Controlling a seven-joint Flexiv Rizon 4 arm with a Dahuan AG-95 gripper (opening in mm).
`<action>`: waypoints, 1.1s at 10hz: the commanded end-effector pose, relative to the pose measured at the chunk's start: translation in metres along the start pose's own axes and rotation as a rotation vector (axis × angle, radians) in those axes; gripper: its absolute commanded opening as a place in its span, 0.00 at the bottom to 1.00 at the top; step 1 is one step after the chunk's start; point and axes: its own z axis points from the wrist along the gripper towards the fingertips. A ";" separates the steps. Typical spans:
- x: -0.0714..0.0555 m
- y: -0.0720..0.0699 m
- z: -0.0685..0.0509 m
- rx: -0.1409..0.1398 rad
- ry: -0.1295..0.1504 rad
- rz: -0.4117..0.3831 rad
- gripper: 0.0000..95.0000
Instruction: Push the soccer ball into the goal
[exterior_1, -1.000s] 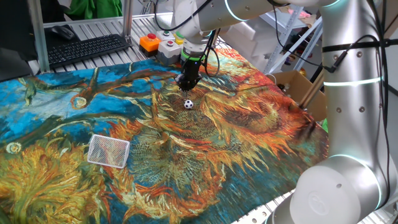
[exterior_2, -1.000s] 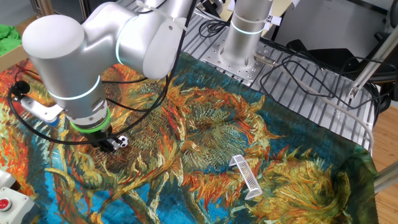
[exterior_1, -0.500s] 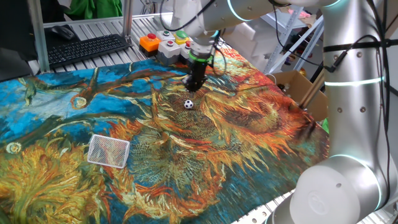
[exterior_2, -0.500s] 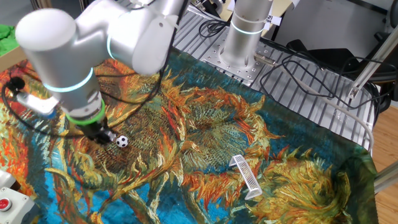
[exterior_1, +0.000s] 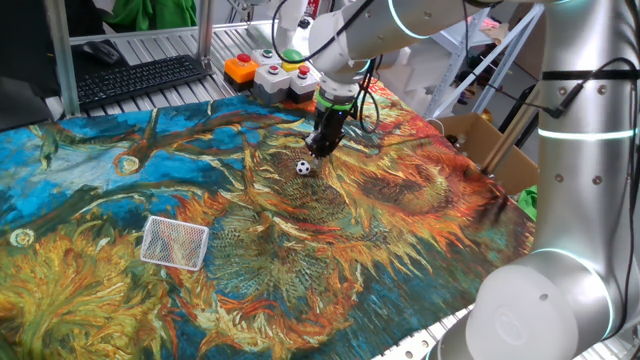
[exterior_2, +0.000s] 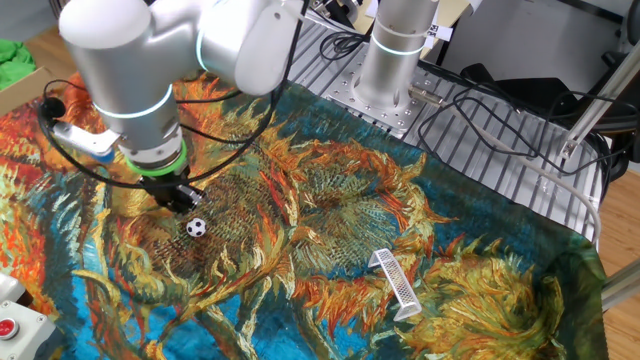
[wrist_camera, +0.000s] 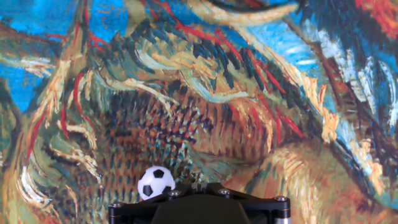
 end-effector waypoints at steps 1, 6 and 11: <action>-0.001 0.000 0.000 -0.002 0.000 0.005 0.00; -0.001 0.013 -0.003 -0.019 -0.002 0.031 0.00; 0.001 0.044 -0.004 -0.021 -0.004 0.079 0.00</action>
